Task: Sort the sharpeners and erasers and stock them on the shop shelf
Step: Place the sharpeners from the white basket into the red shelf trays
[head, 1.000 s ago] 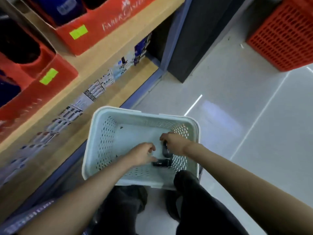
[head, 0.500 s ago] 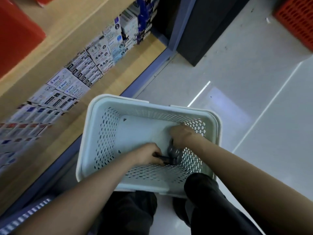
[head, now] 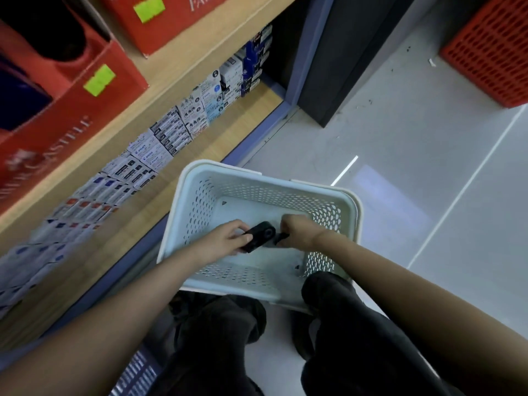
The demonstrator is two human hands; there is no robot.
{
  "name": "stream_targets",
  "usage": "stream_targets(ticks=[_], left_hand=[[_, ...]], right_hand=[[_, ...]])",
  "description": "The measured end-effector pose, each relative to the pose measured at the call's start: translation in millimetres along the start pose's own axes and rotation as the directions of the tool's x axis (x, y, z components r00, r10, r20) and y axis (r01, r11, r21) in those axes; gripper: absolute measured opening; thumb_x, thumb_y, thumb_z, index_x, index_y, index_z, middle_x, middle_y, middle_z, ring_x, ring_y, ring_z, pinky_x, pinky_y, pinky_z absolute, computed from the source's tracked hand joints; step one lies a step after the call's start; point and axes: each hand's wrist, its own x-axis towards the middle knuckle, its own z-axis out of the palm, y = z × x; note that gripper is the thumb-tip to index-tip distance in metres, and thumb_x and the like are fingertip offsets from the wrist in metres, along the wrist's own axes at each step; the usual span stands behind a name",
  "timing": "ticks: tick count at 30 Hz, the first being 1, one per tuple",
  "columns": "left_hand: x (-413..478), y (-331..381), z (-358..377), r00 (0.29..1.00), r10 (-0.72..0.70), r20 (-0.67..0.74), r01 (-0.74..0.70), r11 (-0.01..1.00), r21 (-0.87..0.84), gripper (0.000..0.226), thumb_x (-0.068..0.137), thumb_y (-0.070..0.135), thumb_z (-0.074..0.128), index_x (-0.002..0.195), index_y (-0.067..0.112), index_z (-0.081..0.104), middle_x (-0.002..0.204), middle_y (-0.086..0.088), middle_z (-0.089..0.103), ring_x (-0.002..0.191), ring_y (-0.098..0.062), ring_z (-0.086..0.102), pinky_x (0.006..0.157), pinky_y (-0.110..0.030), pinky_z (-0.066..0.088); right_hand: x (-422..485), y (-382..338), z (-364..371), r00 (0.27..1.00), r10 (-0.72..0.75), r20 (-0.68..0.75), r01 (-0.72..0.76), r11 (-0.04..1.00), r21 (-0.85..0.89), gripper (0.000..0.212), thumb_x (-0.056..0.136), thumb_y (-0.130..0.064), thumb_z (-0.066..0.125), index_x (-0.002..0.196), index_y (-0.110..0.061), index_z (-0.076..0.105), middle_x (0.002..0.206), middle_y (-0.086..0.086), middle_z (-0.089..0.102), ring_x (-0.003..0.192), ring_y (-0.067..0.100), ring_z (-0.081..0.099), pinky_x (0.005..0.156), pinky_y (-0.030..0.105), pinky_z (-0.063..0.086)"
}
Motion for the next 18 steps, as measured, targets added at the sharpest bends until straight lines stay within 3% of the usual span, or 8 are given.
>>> stream_targets(ticks=[4,6,8,12,15,18], left_hand=[[-33.3,27.1,0.9,0.995,0.027,-0.092,-0.049,0.968,-0.246,0.013,0.100,0.019,0.042,0.104,0.015,0.054,0.105,-0.009,0.064,0.076,-0.012,0.069,0.085,-0.027,0.050],[-51.4,43.8,-1.6,0.992,0.052,-0.113,-0.086,0.945,-0.315,0.014,0.101,0.017,0.039,0.099,0.014,0.053,0.098,-0.007,0.064,0.067,-0.009,0.069,0.082,-0.025,0.051],[-71.3,59.6,-5.2,0.988,0.114,-0.105,-0.144,0.929,-0.341,0.016,0.100,0.018,0.040,0.104,0.009,0.053,0.096,-0.008,0.066,0.071,-0.011,0.070,0.083,-0.027,0.052],[-116.5,96.3,-6.4,0.960,0.261,-0.099,-0.280,0.903,-0.326,0.017,0.095,0.017,0.048,0.105,0.007,0.057,0.096,-0.009,0.071,0.083,-0.017,0.071,0.087,-0.030,0.053],[-146.0,122.9,-4.1,0.940,0.315,-0.133,-0.341,0.892,-0.298,0.018,0.091,0.016,0.055,0.107,0.009,0.057,0.101,-0.010,0.071,0.094,-0.021,0.068,0.090,-0.032,0.051],[-174.2,146.3,-1.1,0.918,0.365,-0.154,-0.394,0.882,-0.260,0.019,0.090,0.011,0.056,0.109,0.009,0.055,0.110,-0.016,0.067,0.099,-0.024,0.066,0.091,-0.030,0.052]], right_hand=[[-42.7,-10.0,-20.1,0.990,-0.073,-0.123,0.113,0.925,0.364,0.023,0.085,-0.019,0.065,0.099,-0.015,0.047,0.104,0.014,0.065,0.084,0.024,0.059,0.072,0.033,0.047],[-69.9,-17.8,-31.1,0.980,-0.105,-0.167,0.180,0.823,0.539,0.019,0.089,-0.008,0.059,0.104,-0.013,0.049,0.103,0.020,0.062,0.080,0.024,0.059,0.069,0.033,0.052],[-96.3,-26.1,-45.5,0.964,-0.110,-0.241,0.244,0.725,0.644,0.022,0.089,0.000,0.059,0.108,-0.009,0.056,0.100,0.019,0.060,0.081,0.023,0.060,0.067,0.029,0.053],[-146.7,-44.2,-78.9,0.921,-0.155,-0.356,0.373,0.612,0.697,0.021,0.086,0.000,0.064,0.105,-0.006,0.063,0.095,0.011,0.062,0.075,0.017,0.058,0.062,0.023,0.050],[-179.9,-57.7,-99.7,0.887,-0.162,-0.432,0.437,0.597,0.673,0.024,0.086,-0.004,0.065,0.109,-0.004,0.058,0.093,0.008,0.061,0.071,0.015,0.060,0.065,0.026,0.052],[-209.3,-70.7,-115.8,0.837,-0.170,-0.521,0.508,0.596,0.622,0.016,0.086,-0.009,0.066,0.100,-0.003,0.059,0.084,0.005,0.062,0.068,0.014,0.061,0.064,0.028,0.053]])
